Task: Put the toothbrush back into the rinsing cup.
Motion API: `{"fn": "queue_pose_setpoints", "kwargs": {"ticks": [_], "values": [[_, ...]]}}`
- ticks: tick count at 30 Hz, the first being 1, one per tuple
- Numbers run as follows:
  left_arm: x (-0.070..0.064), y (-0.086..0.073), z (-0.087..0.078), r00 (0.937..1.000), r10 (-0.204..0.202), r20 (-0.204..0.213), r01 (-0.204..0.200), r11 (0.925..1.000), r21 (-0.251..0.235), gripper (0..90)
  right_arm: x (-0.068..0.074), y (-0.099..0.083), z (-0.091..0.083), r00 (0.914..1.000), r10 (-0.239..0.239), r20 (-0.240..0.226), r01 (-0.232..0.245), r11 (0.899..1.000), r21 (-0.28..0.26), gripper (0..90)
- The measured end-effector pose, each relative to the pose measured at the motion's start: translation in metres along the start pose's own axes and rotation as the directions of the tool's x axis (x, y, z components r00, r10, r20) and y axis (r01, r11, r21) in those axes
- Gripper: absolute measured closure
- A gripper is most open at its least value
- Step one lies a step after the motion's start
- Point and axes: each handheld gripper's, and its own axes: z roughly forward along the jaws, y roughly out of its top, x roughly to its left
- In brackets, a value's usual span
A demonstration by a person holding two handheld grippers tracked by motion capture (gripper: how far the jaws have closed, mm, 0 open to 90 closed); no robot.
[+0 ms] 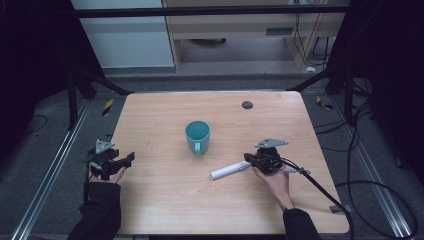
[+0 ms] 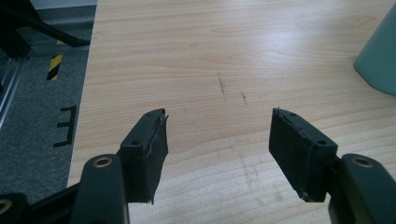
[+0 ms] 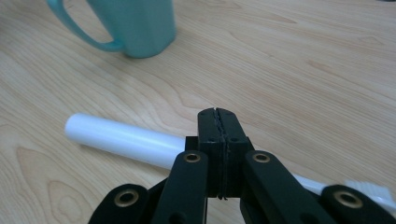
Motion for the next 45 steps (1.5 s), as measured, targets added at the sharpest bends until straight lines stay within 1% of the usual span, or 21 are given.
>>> {"fn": "queue_pose_setpoints", "kwargs": {"ticks": [2, 4, 7, 9, 11, 12, 15, 16, 17, 21, 23, 24, 26, 27, 29, 31, 32, 37, 39, 43, 45], "values": [[0.0, 0.0, 0.0, 1.0, -0.001, -0.002, 0.001, 1.0, -0.002, 36.7, 0.006, 0.003, 0.004, 0.9998, -0.001, -0.018, 0.001, 1.0, -0.003, 89.9], [0.001, 0.0, 0.0, 1.0, -0.002, -0.001, 0.002, 1.0, -0.001, 36.7, 0.012, 0.006, 0.009, 0.9994, -0.016, -0.029, 0.016, 1.0, 0.002, 90.0], [0.001, 0.0, 0.0, 1.0, -0.004, -0.001, 0.004, 1.0, -0.001, 36.7, 0.019, 0.007, 0.017, 0.9987, -0.017, -0.049, 0.017, 1.0, 0.011, 90.0], [0.001, 0.0, 0.0, 1.0, -0.003, 0.0, 0.003, 1.0, 0.002, 36.9, 0.023, 0.008, 0.023, 0.9977, -0.004, -0.068, 0.005, 1.0, 0.013, 90.0], [0.001, 0.0, 0.001, 1.0, -0.004, 0.003, 0.004, 1.0, 0.007, 37.0, 0.024, 0.008, 0.026, 0.9964, 0.013, -0.084, -0.012, 1.0, 0.012, 90.0], [0.0, 0.0, 0.001, 1.0, -0.004, 0.004, 0.003, 1.0, 0.009, 37.1, 0.027, 0.009, 0.03, 0.9975, -0.003, -0.071, 0.004, 1.0, 0.02, 90.0], [0.0, -0.001, 0.002, 1.0, 0.003, 0.005, -0.003, 0.9999, 0.016, 37.1, 0.031, 0.011, 0.035, 0.9972, -0.01, -0.074, 0.012, 1.0, 0.029, 90.0], [0.0, -0.001, 0.002, 1.0, 0.004, 0.005, -0.004, 0.9999, 0.016, 37.1, 0.031, 0.012, 0.036, 0.9966, -0.009, -0.081, 0.012, 0.999, 0.03, 90.0], [0.0, -0.001, 0.002, 1.0, 0.004, 0.004, -0.004, 0.9999, 0.016, 37.1, 0.032, 0.012, 0.038, 0.9962, 0.002, -0.087, 0.001, 0.999, 0.034, 90.0], [0.0, 0.0, 0.003, 1.0, 0.003, 0.005, -0.003, 0.9999, 0.016, 37.1, 0.031, 0.01, 0.041, 0.9975, -0.003, -0.07, 0.006, 0.999, 0.051, 90.0], [-0.001, -0.001, 0.004, 1.0, 0.005, 0.005, -0.005, 0.9998, 0.018, 37.1, 0.03, 0.01, 0.042, 0.9966, 0.007, -0.082, -0.002, 0.998, 0.055, 90.0], [-0.001, -0.001, 0.004, 1.0, 0.006, 0.006, -0.006, 0.9998, 0.019, 37.1, 0.031, 0.01, 0.043, 0.9968, 0.003, -0.08, 0.001, 0.998, 0.059, 90.0], [-0.001, -0.001, 0.004, 0.9999, 0.009, 0.006, -0.009, 0.9998, 0.02, 37.1, 0.035, 0.011, 0.045, 0.9969, -0.036, -0.07, 0.041, 0.997, 0.072, 90.0], [-0.001, 0.0, 0.004, 0.9999, 0.008, 0.006, -0.008, 0.9998, 0.019, 37.1, 0.037, 0.011, 0.047, 0.9962, -0.046, -0.074, 0.051, 0.996, 0.072, 90.0], [-0.001, -0.001, 0.003, 1.0, 0.007, 0.006, -0.007, 0.9998, 0.017, 37.1, 0.041, 0.011, 0.049, 0.9958, -0.05, -0.077, 0.057, 0.995, 0.082, 90.0], [0.0, -0.001, 0.004, 1.0, 0.002, 0.006, -0.002, 0.9998, 0.018, 37.1, 0.042, 0.011, 0.051, 0.9951, -0.057, -0.08, 0.064, 0.994, 0.089, 90.0], [0.0, -0.001, 0.004, 1.0, 0.005, 0.007, -0.005, 0.9998, 0.019, 37.2, 0.042, 0.01, 0.052, 0.9958, -0.052, -0.076, 0.059, 0.993, 0.099, 90.0], [-0.001, -0.001, 0.004, 0.9999, 0.007, 0.008, -0.007, 0.9998, 0.019, 37.1, 0.043, 0.008, 0.052, 0.9948, -0.063, -0.08, 0.072, 0.99, 0.12, 90.0], [-0.001, 0.0, 0.002, 1.0, 0.005, 0.008, -0.005, 0.9998, 0.017, 37.1, 0.044, 0.006, 0.051, 0.9939, -0.077, -0.079, 0.087, 0.987, 0.138, 90.0], [0.0, 0.0, 0.002, 0.9999, -0.002, 0.01, 0.002, 0.9999, 0.013, 37.2, 0.046, 0.001, 0.046, 0.9934, -0.083, -0.079, 0.094, 0.984, 0.148, 90.0], [-0.001, 0.0, 0.002, 0.9999, 0.004, 0.01, -0.004, 0.9999, 0.015, 37.2, 0.045, -0.001, 0.041, 0.9939, -0.078, -0.078, 0.089, 0.985, 0.151, 90.0]]}}
